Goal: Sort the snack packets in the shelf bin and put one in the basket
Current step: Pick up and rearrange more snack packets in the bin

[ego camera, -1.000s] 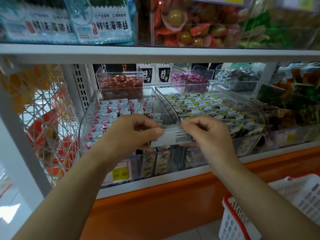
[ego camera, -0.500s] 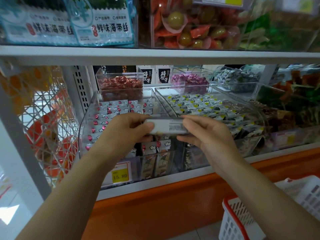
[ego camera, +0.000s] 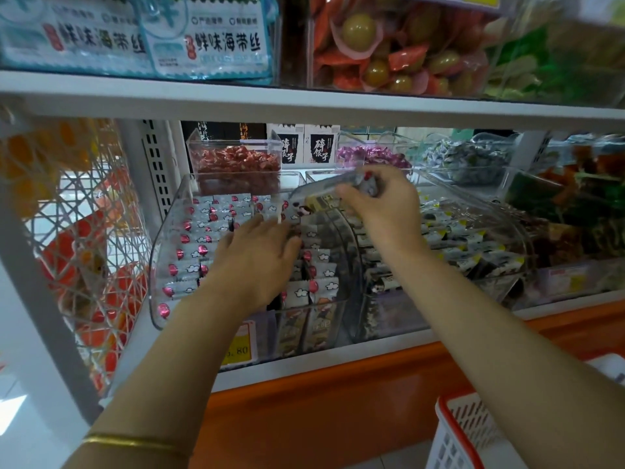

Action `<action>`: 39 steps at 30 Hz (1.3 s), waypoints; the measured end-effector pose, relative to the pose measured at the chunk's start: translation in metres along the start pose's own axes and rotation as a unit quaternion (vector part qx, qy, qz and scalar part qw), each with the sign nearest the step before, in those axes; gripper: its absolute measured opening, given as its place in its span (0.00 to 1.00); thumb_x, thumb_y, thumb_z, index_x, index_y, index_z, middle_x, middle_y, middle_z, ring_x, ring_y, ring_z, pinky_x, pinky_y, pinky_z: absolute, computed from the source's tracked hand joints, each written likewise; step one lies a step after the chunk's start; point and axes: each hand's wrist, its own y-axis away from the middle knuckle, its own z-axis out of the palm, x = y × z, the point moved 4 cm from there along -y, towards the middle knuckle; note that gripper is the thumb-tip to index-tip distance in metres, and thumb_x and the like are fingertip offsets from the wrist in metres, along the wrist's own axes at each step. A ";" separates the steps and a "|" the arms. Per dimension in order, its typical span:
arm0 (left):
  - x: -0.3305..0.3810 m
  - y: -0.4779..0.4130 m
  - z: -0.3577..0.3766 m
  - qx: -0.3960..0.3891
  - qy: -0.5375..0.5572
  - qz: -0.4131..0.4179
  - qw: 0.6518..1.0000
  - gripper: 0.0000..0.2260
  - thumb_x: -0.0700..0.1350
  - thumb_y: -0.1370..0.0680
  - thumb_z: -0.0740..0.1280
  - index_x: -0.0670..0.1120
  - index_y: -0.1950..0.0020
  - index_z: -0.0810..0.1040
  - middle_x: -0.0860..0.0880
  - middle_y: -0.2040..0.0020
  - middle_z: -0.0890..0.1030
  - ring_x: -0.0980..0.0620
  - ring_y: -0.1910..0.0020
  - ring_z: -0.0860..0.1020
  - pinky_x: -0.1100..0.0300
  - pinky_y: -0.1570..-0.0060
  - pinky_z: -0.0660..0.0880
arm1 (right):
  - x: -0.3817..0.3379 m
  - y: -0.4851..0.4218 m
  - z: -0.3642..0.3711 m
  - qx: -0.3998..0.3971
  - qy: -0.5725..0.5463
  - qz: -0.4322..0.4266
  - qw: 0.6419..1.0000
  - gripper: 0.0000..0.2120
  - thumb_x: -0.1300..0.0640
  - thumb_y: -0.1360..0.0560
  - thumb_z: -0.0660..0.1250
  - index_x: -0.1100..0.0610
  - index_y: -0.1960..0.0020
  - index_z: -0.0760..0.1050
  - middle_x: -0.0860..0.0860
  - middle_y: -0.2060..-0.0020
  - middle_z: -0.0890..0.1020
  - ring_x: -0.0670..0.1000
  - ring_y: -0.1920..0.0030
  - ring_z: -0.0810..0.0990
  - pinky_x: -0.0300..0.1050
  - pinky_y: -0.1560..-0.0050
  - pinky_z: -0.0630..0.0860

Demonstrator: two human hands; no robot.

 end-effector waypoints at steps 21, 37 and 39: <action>-0.018 -0.003 0.005 -0.068 -0.011 0.037 0.997 0.21 0.52 0.19 0.49 0.50 0.27 0.62 0.53 0.24 0.58 0.55 0.25 0.49 0.46 0.27 0.44 | 0.010 -0.071 0.104 -0.419 0.502 -0.135 0.745 0.14 0.63 0.25 0.61 0.52 0.46 0.81 0.50 0.44 0.81 0.49 0.51 0.76 0.43 0.52 0.69; -0.021 0.003 -0.017 -0.005 0.015 0.032 0.999 0.16 0.45 0.20 0.57 0.44 0.34 0.72 0.47 0.36 0.73 0.46 0.35 0.67 0.50 0.32 0.61 | 0.003 -0.078 0.104 -0.313 0.501 -0.182 0.786 0.04 0.65 0.25 0.62 0.62 0.54 0.75 0.57 0.52 0.79 0.56 0.52 0.76 0.47 0.52 0.73; -0.020 0.003 -0.019 0.018 0.030 0.032 0.999 0.17 0.43 0.20 0.58 0.43 0.32 0.70 0.44 0.32 0.70 0.45 0.33 0.65 0.55 0.33 0.60 | -0.010 -0.071 0.086 -0.277 0.469 -0.196 0.815 0.03 0.65 0.24 0.60 0.60 0.55 0.72 0.58 0.52 0.78 0.55 0.53 0.74 0.46 0.56 0.70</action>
